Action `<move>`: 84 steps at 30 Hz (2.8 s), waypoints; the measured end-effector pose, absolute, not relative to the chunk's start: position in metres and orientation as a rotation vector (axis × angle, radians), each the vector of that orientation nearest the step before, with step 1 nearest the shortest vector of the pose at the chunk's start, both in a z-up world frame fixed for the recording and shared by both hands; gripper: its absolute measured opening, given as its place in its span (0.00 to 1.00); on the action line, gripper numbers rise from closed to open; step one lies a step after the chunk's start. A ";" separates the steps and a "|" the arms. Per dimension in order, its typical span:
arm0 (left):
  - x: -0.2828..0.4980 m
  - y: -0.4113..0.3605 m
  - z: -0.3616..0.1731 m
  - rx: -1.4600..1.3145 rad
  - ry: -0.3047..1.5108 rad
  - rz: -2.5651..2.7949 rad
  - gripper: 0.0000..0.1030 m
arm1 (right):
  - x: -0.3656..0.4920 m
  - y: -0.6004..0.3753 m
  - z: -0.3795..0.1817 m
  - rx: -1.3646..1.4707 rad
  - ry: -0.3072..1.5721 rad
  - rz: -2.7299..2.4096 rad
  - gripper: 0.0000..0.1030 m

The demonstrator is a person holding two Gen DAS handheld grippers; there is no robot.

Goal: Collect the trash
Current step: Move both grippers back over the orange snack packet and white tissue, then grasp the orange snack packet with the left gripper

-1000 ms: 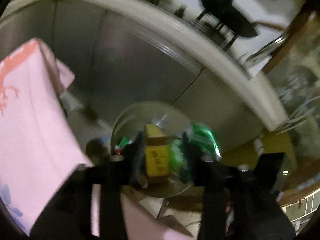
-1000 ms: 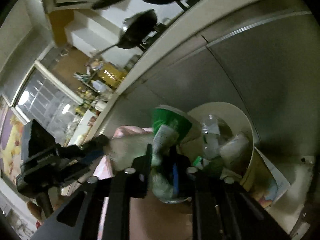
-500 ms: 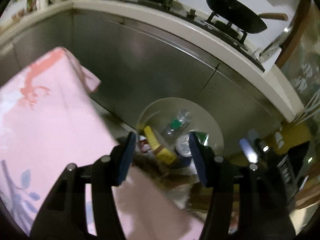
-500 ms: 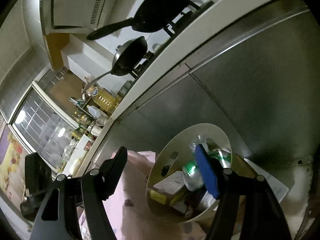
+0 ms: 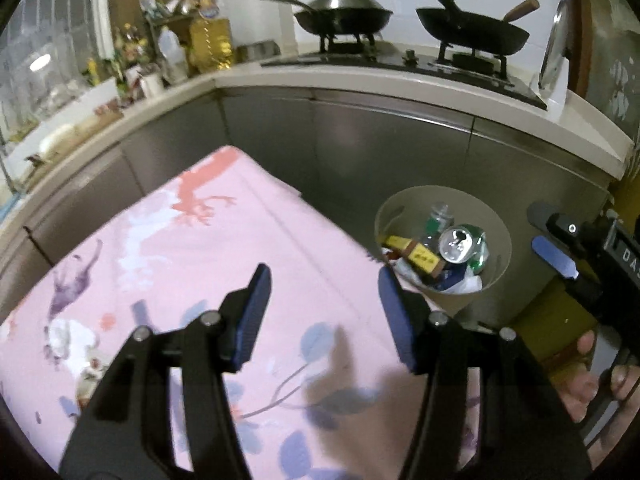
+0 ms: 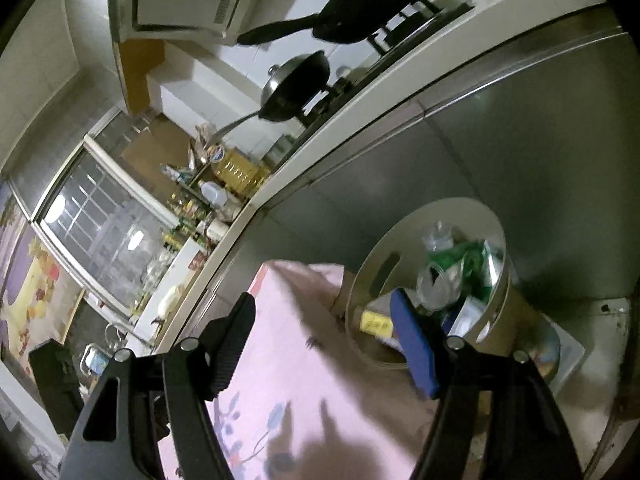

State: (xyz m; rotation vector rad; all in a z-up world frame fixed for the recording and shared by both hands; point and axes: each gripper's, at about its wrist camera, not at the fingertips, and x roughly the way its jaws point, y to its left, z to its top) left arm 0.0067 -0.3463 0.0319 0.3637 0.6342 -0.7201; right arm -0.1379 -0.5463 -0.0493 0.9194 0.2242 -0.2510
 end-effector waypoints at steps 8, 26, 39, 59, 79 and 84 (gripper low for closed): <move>-0.009 -0.293 0.042 0.343 0.580 -0.667 0.60 | -0.144 -0.500 -0.032 0.862 0.263 -0.217 0.66; -0.038 -0.229 0.059 0.258 0.534 -0.615 0.60 | -0.161 -0.445 0.006 0.792 0.239 -0.142 0.66; -0.070 -0.198 0.076 0.242 0.481 -0.552 0.62 | -0.182 -0.419 0.026 0.777 0.187 -0.052 0.66; -0.063 -0.170 0.071 0.206 0.516 -0.469 0.73 | -0.174 -0.402 0.016 0.832 0.279 -0.096 0.69; -0.049 -0.152 0.066 0.198 0.516 -0.390 0.94 | -0.168 -0.396 -0.001 0.831 0.367 -0.093 0.71; -0.045 -0.150 0.062 0.209 0.534 -0.383 0.94 | -0.166 -0.394 0.000 0.815 0.375 -0.091 0.71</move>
